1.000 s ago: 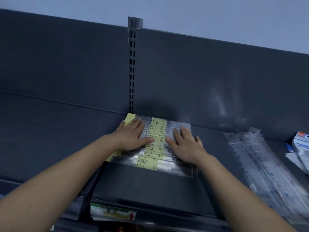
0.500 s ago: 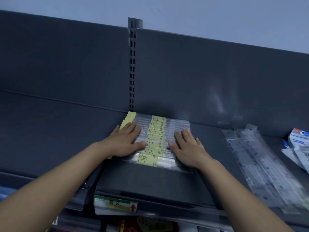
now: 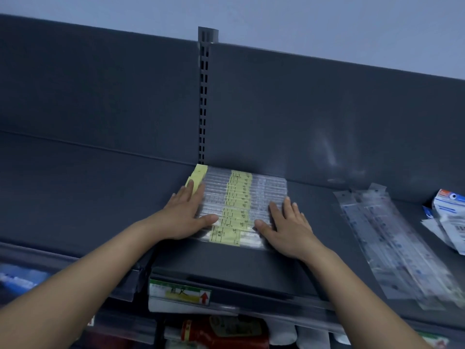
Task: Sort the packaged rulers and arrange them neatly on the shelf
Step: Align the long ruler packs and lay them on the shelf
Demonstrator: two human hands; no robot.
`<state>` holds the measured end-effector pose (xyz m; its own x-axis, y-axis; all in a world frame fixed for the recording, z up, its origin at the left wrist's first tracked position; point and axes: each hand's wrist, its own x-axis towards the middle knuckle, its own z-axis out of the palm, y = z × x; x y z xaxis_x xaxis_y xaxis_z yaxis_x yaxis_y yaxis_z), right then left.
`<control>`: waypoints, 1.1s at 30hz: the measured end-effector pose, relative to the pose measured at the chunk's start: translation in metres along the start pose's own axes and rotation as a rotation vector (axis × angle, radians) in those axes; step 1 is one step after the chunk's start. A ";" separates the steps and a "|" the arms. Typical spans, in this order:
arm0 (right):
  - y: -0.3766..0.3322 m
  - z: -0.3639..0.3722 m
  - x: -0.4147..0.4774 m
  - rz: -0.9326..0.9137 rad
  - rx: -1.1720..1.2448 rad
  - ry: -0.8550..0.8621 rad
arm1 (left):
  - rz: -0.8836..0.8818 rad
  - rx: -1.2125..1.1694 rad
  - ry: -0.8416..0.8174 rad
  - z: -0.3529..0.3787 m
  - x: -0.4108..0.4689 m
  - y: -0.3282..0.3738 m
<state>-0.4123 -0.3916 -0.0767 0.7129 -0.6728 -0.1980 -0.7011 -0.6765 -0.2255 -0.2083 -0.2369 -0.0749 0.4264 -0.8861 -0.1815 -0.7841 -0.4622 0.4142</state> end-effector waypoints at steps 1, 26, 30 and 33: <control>0.000 -0.001 -0.001 0.008 0.023 -0.001 | -0.013 -0.045 0.005 -0.001 -0.001 -0.001; 0.015 -0.009 -0.031 0.075 0.950 0.201 | -0.045 -0.064 0.036 -0.001 -0.028 0.000; 0.014 -0.008 -0.029 0.109 1.359 0.232 | -0.083 -0.188 0.042 -0.001 -0.030 0.003; 0.010 -0.010 -0.029 0.103 1.478 0.252 | -0.080 -0.214 0.054 0.000 -0.030 0.001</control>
<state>-0.4407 -0.3816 -0.0639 0.5331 -0.8339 -0.1425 0.0125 0.1761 -0.9843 -0.2219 -0.2110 -0.0693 0.5110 -0.8414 -0.1759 -0.6359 -0.5077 0.5813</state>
